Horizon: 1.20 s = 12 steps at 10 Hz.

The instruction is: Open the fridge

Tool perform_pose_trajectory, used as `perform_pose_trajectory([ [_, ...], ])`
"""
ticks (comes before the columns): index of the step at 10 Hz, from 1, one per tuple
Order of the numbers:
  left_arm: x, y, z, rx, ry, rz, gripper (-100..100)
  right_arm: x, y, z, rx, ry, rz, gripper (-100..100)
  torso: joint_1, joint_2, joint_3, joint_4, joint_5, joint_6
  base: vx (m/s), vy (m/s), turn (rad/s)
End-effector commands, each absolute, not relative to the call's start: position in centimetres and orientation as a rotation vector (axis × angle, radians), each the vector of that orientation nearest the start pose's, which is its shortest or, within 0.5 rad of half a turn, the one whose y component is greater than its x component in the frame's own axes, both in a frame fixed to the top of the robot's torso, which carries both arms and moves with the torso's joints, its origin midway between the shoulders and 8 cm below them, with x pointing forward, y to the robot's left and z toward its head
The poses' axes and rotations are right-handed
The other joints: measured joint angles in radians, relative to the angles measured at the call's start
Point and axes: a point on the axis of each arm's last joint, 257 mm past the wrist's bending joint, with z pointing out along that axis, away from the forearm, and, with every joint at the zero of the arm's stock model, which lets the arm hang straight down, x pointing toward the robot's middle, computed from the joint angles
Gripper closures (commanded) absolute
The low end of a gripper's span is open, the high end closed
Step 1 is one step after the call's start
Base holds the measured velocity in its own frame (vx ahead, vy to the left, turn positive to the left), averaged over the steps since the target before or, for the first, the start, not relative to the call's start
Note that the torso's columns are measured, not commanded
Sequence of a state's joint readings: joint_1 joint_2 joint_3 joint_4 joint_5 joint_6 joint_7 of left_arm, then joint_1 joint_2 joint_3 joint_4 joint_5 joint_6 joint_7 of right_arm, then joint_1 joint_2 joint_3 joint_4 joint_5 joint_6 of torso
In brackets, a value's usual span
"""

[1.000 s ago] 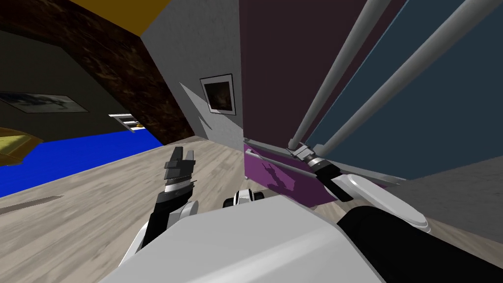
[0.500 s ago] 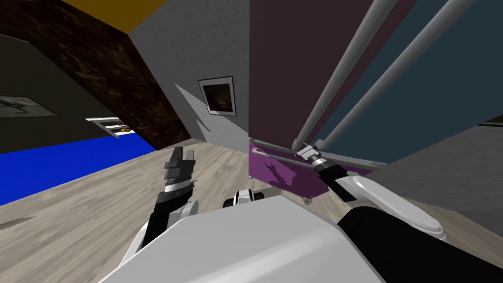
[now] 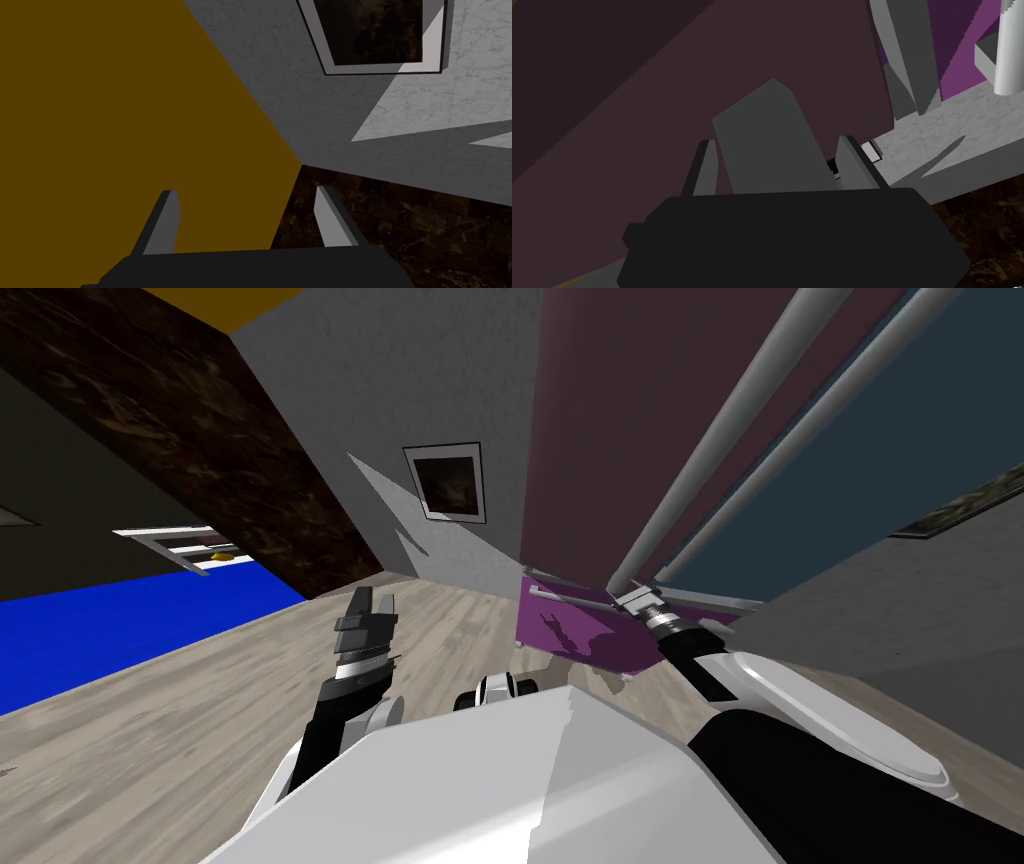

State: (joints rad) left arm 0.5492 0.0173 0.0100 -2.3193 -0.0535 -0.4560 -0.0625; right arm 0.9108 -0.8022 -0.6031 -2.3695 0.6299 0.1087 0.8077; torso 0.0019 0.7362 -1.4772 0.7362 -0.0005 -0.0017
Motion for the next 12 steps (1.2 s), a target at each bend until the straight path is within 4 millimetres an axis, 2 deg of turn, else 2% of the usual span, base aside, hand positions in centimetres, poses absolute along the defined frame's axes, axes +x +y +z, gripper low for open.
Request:
perform_pose_trajectory([
  [1, 34.1, 28.0, 1.8, -0.624, 0.706, -1.172, 0, 33.1, -48.3, -1.4, -0.594, 1.453, -0.880, 100, -0.010, 0.000, -0.001, 0.002, 0.001, -0.002, 0.013, 0.149, -0.062],
  [3, 34.1, 28.0, 1.7, -0.624, 0.706, -1.172, 0, 32.3, -50.1, -1.4, -0.555, 1.476, -0.923, 100, -0.002, -0.004, -0.002, -0.001, -0.001, 0.002, 0.061, 0.265, -0.127],
  [6, 34.1, 28.0, 1.7, -0.624, 0.706, -1.172, 0, 31.0, -52.7, -1.3, -0.497, 1.510, -0.989, 100, 0.000, -0.002, 0.000, -0.001, -0.001, -0.002, 0.048, 0.299, -0.125],
  [7, 34.1, 28.0, 1.7, -0.624, 0.706, -1.172, 0, 31.0, -52.7, -1.3, -0.497, 1.510, -0.989, 100, -0.001, -0.003, -0.002, 0.000, 0.000, -0.001, 0.060, 0.216, -0.068],
  [9, 34.1, 28.0, 1.7, -0.624, 0.706, -1.172, 0, 30.0, -54.4, -1.3, -0.458, 1.532, -1.032, 100, -0.003, -0.006, -0.005, 0.000, 0.001, -0.005, 0.032, 0.235, -0.081],
  [11, 34.1, 28.0, 1.7, -0.624, 0.706, -1.172, 0, 28.9, -56.1, -1.2, -0.418, 1.552, -1.077, 100, 0.001, -0.002, -0.001, 0.000, 0.000, -0.001, 0.042, 0.279, -0.102],
  [12, 34.1, 28.0, 1.7, -0.624, 0.706, -1.172, 0, 29.3, -55.8, -1.1, -0.429, 1.544, -1.067, 100, 0.001, -0.001, 0.000, 0.000, 0.000, 0.001, 0.018, 0.145, -0.060],
])
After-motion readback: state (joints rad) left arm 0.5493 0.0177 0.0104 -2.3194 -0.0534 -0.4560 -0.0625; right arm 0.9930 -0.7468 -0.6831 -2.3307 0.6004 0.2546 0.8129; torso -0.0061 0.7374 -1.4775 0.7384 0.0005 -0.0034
